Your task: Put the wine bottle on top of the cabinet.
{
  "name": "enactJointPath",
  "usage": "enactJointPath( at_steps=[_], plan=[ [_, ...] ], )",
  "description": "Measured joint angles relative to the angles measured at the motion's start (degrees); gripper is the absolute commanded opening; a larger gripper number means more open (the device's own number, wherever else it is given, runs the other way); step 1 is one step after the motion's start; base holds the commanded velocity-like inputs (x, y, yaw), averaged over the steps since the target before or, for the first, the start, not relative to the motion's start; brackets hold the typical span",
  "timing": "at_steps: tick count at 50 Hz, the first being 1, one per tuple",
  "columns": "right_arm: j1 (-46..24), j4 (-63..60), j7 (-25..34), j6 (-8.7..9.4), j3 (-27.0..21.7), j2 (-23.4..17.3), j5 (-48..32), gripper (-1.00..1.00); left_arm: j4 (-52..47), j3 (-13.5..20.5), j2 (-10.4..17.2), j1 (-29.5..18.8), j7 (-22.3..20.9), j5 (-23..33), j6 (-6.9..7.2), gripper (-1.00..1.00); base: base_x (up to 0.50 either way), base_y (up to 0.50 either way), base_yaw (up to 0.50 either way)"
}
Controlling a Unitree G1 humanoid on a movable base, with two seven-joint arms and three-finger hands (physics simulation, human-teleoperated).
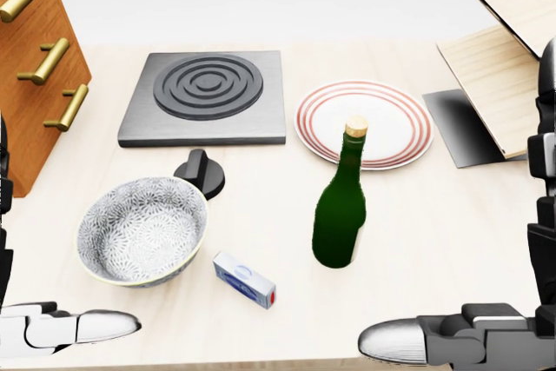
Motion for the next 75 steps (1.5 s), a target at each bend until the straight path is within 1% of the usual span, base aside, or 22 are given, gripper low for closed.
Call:
enactJointPath(
  at_steps=[14, 31, 44, 54, 66, 75],
  plan=[
    [1.02, -0.96, 0.87, 0.0, -0.39, 0.23, 0.59, 1.0, -4.59, 1.09, -0.62, 1.48, -0.7, -0.94, 0.0, 1.0, 0.33, 0.0, 0.0],
    [1.15, -0.14, 1.21, 0.0, -0.63, 0.2, 0.84, 1.0, -5.32, 1.08, -0.93, 2.01, -1.06, -0.82, 0.0, 1.0, 0.32, 0.0, 0.0],
    [2.39, 1.48, 0.99, 0.0, -0.35, 0.43, 0.54, 1.0, -4.69, 1.33, -1.05, 2.5, -1.4, -0.97, 0.0, 1.0, 0.01, 0.0, 0.0],
    [2.82, 2.17, 0.96, 0.0, 0.55, 0.13, -1.95, 1.0, -4.2, 1.59, -1.21, 2.86, -1.65, -1.18, 0.0, 1.0, 0.0, 0.47, 0.0],
    [3.6, 2.44, 1.46, 0.0, 0.53, 0.34, -2.82, 1.0, -4.04, 1.4, -1.29, 3.11, -1.64, -0.98, 0.0, 1.0, 0.0, 0.5, 0.0],
    [3.85, 2.37, 1.77, 0.0, -0.34, 0.69, -1.64, 1.0, -3.75, 1.08, -1.19, 3.03, -1.44, -0.67, 0.0, 1.0, 0.0, 0.04, 0.0]
  ],
)
